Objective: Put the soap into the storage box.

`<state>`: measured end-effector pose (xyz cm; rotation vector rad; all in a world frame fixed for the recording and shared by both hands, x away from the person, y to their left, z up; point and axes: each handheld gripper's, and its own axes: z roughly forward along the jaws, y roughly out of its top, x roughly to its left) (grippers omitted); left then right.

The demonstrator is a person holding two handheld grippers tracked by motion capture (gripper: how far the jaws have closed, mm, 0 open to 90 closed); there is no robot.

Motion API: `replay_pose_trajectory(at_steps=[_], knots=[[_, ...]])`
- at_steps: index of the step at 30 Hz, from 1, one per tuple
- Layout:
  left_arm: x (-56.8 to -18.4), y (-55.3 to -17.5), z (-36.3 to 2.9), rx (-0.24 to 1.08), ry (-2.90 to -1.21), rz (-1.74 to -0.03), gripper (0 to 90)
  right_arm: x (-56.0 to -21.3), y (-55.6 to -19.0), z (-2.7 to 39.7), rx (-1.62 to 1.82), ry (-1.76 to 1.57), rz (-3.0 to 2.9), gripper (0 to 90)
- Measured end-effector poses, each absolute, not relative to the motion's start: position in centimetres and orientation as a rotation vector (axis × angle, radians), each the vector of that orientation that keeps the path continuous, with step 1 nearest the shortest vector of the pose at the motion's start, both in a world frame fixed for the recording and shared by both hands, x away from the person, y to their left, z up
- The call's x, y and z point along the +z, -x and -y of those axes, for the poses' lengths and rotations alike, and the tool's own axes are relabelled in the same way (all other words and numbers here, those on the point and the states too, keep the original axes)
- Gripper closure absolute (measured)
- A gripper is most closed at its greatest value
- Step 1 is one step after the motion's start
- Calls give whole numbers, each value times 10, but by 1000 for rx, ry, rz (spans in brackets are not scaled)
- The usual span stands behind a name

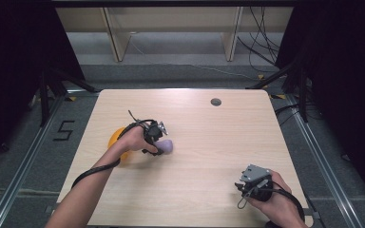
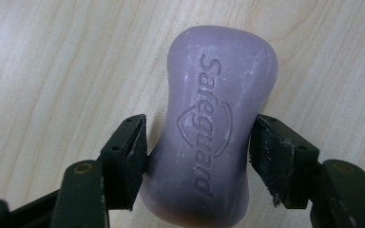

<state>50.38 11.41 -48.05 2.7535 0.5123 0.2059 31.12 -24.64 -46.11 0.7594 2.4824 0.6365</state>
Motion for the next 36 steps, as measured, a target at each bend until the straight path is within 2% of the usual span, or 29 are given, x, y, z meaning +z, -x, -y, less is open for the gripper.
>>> replay_pose_trajectory(at_steps=[12, 14, 21, 29, 36], knots=[[-481, -508, -113, 104, -2751, -640, 436, -461, -309, 246, 634, -798, -2477, 516], [-481, -507, -111, 89, -2745, -721, 440, -461, -310, 246, 636, -792, -2481, 515], [-480, -501, -107, 115, -2754, -828, 448, -461, -309, 246, 635, -794, -2479, 514], [-480, -494, -103, 116, -2664, -1086, 457, -461, -309, 245, 635, -799, -2480, 511], [-480, -491, -100, 142, -2631, -1172, 463, -461, -309, 245, 633, -803, -2482, 508]])
